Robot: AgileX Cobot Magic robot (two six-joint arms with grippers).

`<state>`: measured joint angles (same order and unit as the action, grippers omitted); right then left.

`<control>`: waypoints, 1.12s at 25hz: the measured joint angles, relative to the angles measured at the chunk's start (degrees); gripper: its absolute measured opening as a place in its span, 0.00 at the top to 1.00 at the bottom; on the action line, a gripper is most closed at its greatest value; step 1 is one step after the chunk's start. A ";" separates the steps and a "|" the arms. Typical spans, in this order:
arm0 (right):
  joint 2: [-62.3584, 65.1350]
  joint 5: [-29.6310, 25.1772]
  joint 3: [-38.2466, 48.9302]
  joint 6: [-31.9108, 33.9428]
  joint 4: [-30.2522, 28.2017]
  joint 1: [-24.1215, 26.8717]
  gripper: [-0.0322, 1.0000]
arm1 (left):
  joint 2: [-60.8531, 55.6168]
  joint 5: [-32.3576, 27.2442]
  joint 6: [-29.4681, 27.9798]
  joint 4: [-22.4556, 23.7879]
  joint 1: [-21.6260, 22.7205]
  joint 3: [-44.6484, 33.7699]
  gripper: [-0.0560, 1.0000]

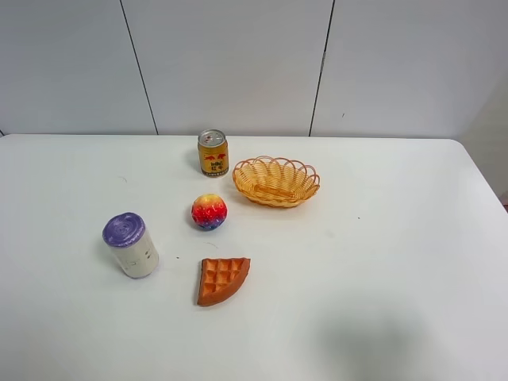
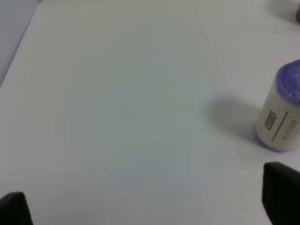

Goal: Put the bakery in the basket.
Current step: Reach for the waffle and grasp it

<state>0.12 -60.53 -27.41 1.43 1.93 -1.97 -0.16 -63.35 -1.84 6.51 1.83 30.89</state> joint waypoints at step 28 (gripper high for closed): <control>-39.01 12.46 -12.76 -16.65 20.44 -3.86 0.01 | 0.00 0.00 0.00 0.00 0.00 0.00 0.01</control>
<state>-38.88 -48.08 -40.17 -15.22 22.37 -5.83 -0.16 -63.35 -1.84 6.51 1.83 30.89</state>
